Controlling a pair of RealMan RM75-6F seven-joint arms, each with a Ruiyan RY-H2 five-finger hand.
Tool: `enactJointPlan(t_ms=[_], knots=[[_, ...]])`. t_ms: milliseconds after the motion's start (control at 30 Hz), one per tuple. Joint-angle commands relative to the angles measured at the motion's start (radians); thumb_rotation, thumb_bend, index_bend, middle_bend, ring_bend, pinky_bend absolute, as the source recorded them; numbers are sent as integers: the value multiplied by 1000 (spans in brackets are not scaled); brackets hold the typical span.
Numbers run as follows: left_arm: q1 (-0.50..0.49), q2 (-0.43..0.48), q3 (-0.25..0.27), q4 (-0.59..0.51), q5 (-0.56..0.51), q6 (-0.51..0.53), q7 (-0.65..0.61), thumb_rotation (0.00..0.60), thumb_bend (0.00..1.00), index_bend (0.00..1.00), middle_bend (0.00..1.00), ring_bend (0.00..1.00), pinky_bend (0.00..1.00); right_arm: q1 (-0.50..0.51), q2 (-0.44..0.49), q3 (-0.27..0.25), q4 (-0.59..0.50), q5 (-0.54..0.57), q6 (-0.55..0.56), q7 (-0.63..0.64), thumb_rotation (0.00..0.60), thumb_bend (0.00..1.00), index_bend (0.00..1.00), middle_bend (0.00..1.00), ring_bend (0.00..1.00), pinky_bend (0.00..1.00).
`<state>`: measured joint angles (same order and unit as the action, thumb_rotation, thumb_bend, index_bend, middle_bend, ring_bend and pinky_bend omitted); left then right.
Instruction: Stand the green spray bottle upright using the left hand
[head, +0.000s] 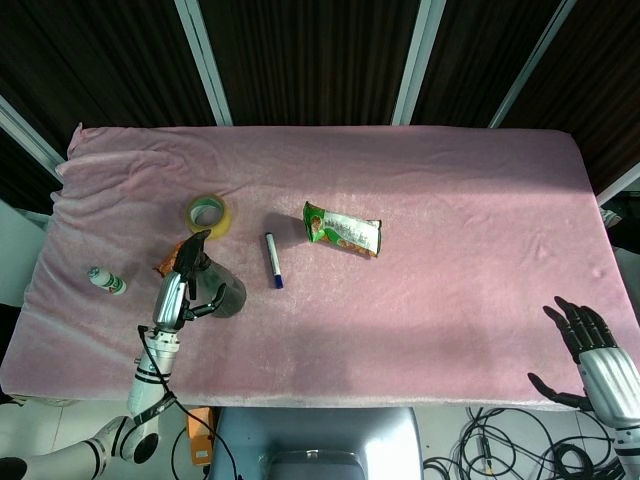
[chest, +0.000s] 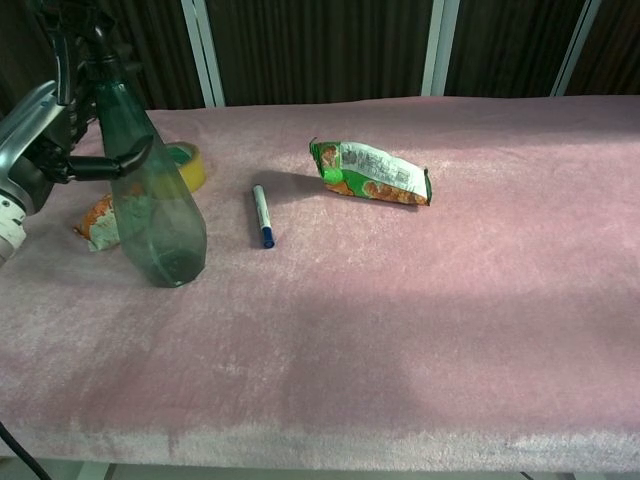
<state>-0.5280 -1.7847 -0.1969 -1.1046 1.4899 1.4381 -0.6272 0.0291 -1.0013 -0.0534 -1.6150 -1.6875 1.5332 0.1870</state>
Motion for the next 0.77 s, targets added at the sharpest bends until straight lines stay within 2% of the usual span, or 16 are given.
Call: enactJointPlan(t_ms=[33,167,267,367,433,500,600,667,767], knots=[[8,41,11,-11,18,8,30,600,361,0,1,0,0,0,1,-1,2,-2,0,3,600,368,0,0,0,2],[36,165,53,-54,51,8,95,600,331,0,0,0,0,-4,4,-1,5,0,8,13,600,368,0,0,0,2],[83,262,98,-49,100,65,170,600,322,0,0,0,0,-7,3,2,9,4,15,10,600,367,0,0,0,2],[148,385,181,-64,122,54,331,600,326,0,0,0,0,-8,-4,4,8,8,13,-7,600,367,0,0,0,2],[203,496,236,-181,72,-8,500,600,335,0,0,0,0,-5,-12,3,4,11,1,-28,600,367,0,0,0,2],[258,562,251,-318,2,-12,659,600,340,0,0,0,0,-1,-19,2,-1,11,-10,-51,600,368,0,0,0,2],[313,539,255,-348,9,68,742,600,342,0,0,0,0,0,-28,3,-8,13,-16,-78,600,368,0,0,0,2],[324,536,270,-350,27,74,799,600,347,0,0,0,0,0,-34,6,-10,16,-16,-92,600,368,0,0,0,2],[332,531,275,-351,71,99,781,600,352,0,0,0,0,1,-41,9,-13,21,-18,-108,600,368,0,0,0,2]])
